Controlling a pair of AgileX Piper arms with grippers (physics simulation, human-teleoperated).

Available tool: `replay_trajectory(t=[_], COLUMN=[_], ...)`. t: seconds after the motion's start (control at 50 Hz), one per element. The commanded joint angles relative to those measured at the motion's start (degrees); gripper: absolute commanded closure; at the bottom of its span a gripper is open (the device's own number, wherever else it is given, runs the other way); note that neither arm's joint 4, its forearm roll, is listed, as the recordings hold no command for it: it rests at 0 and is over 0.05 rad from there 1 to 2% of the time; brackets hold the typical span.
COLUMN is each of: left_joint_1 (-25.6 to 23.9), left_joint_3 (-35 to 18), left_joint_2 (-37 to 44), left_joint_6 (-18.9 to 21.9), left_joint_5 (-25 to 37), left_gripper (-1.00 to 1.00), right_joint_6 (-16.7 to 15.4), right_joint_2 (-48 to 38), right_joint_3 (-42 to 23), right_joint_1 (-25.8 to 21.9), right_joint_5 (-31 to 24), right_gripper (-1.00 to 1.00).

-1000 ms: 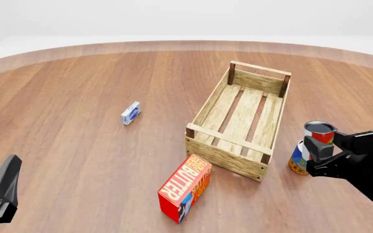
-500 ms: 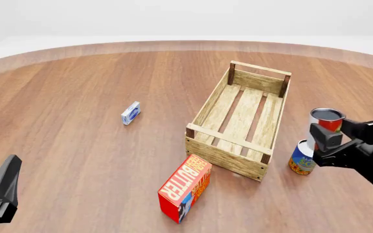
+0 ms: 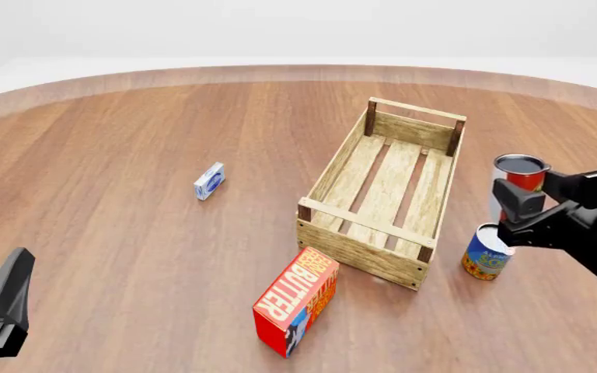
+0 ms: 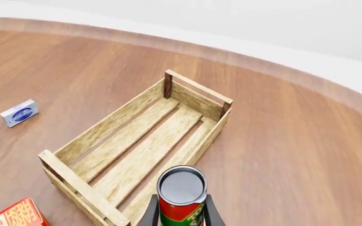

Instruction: Pick up the tomato sauce, and put it in the wooden tray.

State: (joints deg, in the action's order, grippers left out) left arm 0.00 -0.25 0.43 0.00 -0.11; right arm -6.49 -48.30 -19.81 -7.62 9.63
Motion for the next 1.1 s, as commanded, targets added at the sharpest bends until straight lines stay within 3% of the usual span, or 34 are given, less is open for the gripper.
replay_trajectory(t=[0.02, 1.1], left_joint_1=[0.0, 0.0], left_joint_3=[0.0, 0.0], left_joint_2=[0.0, 0.0], left_joint_6=[0.0, 0.0], left_joint_5=[0.0, 0.0], left_gripper=[-1.0, -1.0], right_joint_6=[1.2, 1.9], right_joint_2=[-2.8, -18.9], right_joint_3=[-2.3, -10.4], right_joint_1=[-0.6, -1.5], right_joint_5=[1.2, 9.4], right_gripper=[1.0, 1.0])
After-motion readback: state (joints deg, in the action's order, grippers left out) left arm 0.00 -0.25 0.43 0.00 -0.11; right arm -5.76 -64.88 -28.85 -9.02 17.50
